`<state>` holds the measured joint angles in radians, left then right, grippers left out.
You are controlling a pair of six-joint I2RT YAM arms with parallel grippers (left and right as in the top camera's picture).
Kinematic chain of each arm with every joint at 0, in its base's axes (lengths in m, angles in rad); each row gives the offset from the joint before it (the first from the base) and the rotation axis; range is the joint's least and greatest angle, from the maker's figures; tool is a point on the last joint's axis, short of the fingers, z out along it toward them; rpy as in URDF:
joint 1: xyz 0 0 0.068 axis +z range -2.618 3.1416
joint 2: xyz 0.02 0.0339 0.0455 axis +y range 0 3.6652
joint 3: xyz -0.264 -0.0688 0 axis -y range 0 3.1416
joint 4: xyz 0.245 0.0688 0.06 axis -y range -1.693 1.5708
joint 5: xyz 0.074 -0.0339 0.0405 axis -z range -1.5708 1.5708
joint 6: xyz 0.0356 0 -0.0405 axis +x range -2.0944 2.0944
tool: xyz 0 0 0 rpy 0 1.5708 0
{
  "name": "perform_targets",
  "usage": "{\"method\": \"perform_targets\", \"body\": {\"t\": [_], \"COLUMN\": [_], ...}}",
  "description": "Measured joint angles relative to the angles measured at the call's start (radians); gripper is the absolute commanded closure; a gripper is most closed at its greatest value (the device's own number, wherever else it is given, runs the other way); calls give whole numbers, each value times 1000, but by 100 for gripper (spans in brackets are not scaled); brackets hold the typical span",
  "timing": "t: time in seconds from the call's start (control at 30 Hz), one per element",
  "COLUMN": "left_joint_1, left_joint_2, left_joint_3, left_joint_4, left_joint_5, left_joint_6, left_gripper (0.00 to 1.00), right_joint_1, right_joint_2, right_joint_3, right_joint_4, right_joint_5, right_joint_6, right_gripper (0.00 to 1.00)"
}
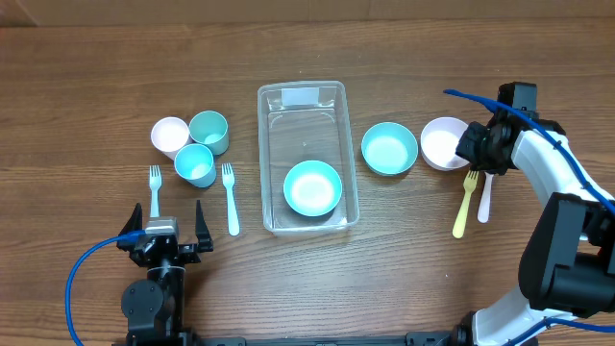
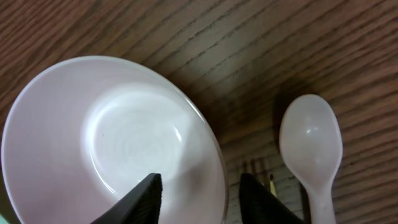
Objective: Pack container
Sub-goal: 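Move the right gripper to the white bowl and grasp its rim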
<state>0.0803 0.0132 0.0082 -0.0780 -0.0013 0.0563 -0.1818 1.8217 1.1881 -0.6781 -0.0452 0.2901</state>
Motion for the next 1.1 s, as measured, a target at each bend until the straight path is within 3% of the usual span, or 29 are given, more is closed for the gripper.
{"method": "perform_targets", "body": {"t": [0.2,0.3,0.73,0.93,1.1], "left_joint_1": [0,0,0,0,0], "left_joint_2": [0,0,0,0,0], "left_joint_3": [0,0,0,0,0], "left_joint_4": [0,0,0,0,0], "left_joint_5": [0,0,0,0,0], "left_joint_6": [0,0,0,0,0], "left_gripper": [0,0,0,0,0], "right_joint_1": [0,0,0,0,0], "right_joint_2": [0,0,0,6,7], "right_joint_3": [0,0,0,0,0], "right_joint_4": [-2,-2,-6,-4,-3], "right_joint_5": [0,0,0,1,1], "right_joint_6": [-3,-1,-3,-6,-3], "right_gripper": [65,76,71,96,96]}}
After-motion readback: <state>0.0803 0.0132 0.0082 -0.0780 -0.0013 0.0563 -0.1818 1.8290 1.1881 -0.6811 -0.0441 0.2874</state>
